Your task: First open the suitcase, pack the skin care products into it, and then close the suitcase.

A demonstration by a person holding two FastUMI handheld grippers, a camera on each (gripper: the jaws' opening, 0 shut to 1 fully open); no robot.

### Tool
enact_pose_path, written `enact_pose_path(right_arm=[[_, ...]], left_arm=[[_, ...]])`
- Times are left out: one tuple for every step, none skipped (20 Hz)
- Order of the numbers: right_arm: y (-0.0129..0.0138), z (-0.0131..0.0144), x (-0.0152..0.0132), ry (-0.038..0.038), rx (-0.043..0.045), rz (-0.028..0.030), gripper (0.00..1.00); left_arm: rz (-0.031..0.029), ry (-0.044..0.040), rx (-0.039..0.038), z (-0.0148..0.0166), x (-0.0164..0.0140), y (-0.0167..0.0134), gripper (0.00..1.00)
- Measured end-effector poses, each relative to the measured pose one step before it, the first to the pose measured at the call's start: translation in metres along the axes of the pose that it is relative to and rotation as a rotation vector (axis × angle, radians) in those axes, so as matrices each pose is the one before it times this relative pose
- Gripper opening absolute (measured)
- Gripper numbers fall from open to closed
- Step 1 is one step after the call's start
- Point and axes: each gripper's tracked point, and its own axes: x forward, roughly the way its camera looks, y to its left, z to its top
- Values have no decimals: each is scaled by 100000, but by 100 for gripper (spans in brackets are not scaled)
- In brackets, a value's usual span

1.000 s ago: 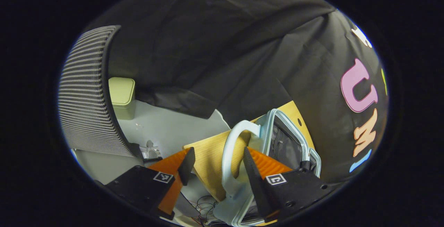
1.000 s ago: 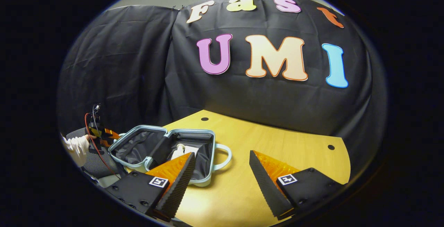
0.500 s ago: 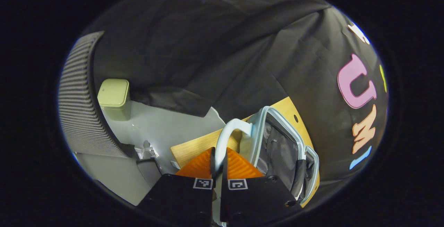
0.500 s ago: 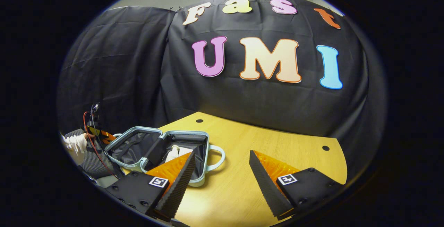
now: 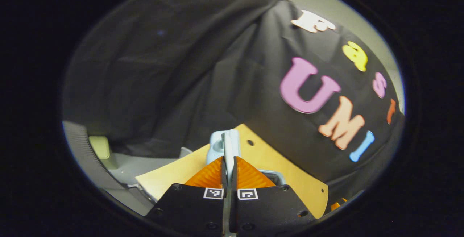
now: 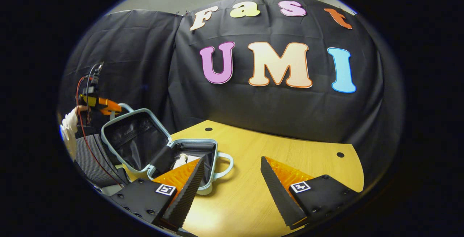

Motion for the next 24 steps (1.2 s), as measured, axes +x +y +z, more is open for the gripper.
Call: enact_pose_path(right_arm=[[-353,165,-369,-454,-338,-617,98],[-390,196,-462,-782,-460,-680,96],[-432,331,-446,-946,-376,-925,98],[-555,245,-485,-1008,-99,-1149,98],[-524,176,-485,-639,474,-1407,98],[-464,47,-584,-319,839,-1211,98],[-566,140,-485,-624,496,-1540,98],[-639,188,-475,-491,174,-1699,98],[-673,179,-490,-267,-80,-1945,98],[-620,8,-349,-192,-117,-1987,98],[-626,98,-445,-455,42,-1970,98],[-461,167,-445,-448,536,-1874,98],[-504,93,-390,-281,967,-1980,98],[-466,12,-296,-173,841,-1754,98],[-535,27,-301,-52,977,-1809,98],[-543,27,-241,-204,893,-1673,98],[-530,93,-280,-292,659,-1630,98],[-481,87,-184,-166,316,-1532,98],[-483,119,-102,43,42,-1383,98],[-558,-100,-143,156,-137,-1167,96],[-380,48,-184,57,-197,-1008,96],[-368,186,-99,-53,-94,-674,98],[-239,29,44,5,165,-465,96],[-229,-31,71,188,428,4,98]], left_arm=[[-4945,550,4491,-47,378,-4087,0],[-3327,727,3588,-401,379,-2935,0],[-3310,574,2702,-486,897,-3081,0],[-3132,713,1547,-683,999,-2722,0],[-2807,1550,916,-648,1124,-2291,0],[-2907,1302,617,-1122,1475,-2524,0],[-2185,1990,48,-1528,1765,-2332,0],[-1383,3533,357,-1914,1917,-1994,0],[-493,3042,1108,-1645,2293,-1622,0],[78,3719,932,-1674,1791,-1294,0],[175,3626,963,-1620,1426,-991,0],[718,3828,1862,-1658,1334,-813,0],[1081,3794,2203,-1688,1429,-413,0],[1232,3831,1897,-1548,1394,-550,0],[885,3509,2153,-1368,1311,-480,1],[1174,3315,2068,-1290,982,-260,0],[1554,3050,2727,-1082,1160,-104,1],[1143,3517,2890,-1087,1018,-53,0],[484,2988,2028,-1441,1202,-369,0],[-220,2914,940,-1135,565,-247,4],[-294,2559,-340,-823,262,-237,6],[-1619,-371,-1226,22,-179,-554,12],[-584,-1206,-396,297,-191,-357,14],[-1001,-936,652,533,-692,-445,26]])
